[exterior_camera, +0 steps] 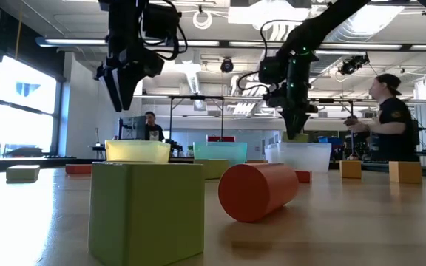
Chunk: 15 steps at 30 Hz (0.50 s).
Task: Sort & place blocks by color
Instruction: Put the light green block into the white bin, then put the orange block into the green bin
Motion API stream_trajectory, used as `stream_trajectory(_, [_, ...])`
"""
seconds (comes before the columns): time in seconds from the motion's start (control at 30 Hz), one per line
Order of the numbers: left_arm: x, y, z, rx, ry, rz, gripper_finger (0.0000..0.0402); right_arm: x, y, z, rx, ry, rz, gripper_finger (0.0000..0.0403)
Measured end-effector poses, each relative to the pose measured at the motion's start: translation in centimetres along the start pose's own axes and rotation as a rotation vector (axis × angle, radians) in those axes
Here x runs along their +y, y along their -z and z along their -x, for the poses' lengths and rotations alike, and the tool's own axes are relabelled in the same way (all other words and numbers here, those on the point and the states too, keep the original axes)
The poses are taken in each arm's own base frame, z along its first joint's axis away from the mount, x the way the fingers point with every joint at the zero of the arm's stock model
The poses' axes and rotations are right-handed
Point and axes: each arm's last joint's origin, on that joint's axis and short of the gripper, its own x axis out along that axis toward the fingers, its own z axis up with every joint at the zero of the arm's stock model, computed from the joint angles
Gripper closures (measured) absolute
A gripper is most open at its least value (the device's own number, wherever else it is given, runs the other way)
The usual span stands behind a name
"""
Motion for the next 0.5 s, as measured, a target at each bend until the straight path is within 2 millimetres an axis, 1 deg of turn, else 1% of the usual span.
stream_trajectory(0.17, [-0.6,0.4,-0.1,0.003,-0.001,0.037,0.0247,0.1,-0.1,0.0,-0.014,-0.024,0.002,0.0355])
stream_trajectory(0.4, [-0.4,2.1,-2.8,0.107,-0.043,0.108,0.0247,0.1,-0.1,0.0,-0.014,-0.006,0.031,0.0306])
stream_trajectory(0.5, [-0.3,2.6,-3.6,0.139,-0.052,0.148,0.0247,0.1,-0.1,0.0,-0.015,0.003,0.051,0.0286])
